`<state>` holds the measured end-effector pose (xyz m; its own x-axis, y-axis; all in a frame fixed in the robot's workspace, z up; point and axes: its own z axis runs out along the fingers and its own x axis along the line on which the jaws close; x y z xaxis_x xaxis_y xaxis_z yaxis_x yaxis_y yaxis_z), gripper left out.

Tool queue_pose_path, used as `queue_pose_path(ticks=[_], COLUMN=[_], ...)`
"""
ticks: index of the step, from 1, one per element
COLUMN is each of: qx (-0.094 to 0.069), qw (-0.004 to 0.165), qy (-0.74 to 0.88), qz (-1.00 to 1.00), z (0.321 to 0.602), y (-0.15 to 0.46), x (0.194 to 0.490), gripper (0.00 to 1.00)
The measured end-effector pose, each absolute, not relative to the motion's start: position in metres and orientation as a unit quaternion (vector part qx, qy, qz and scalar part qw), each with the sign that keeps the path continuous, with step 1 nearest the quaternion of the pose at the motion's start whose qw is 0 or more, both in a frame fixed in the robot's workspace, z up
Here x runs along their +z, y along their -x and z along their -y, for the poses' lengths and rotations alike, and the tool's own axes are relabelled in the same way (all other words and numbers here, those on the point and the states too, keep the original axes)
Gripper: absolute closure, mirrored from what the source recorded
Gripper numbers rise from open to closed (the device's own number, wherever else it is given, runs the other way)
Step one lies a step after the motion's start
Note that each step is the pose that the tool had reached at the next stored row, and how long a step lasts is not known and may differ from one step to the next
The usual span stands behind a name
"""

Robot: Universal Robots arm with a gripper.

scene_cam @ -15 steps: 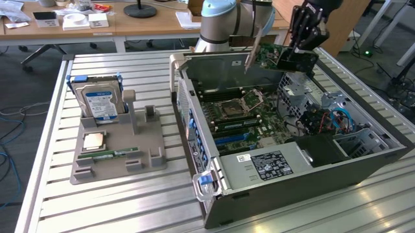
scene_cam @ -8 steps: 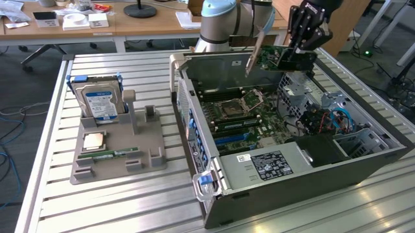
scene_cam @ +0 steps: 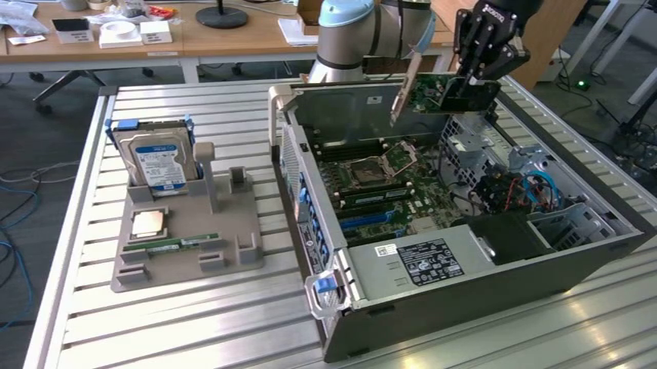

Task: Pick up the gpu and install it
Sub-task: 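Insert the gpu into the slot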

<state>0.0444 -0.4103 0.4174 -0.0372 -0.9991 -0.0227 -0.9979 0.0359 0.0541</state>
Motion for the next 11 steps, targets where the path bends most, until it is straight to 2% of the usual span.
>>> queue_pose_path(ticks=[11], qx=[-0.023], qw=[0.006], qy=[-0.694], qz=[0.720], z=[0.410], y=[-0.043], x=[0.407], gripper=[0.74])
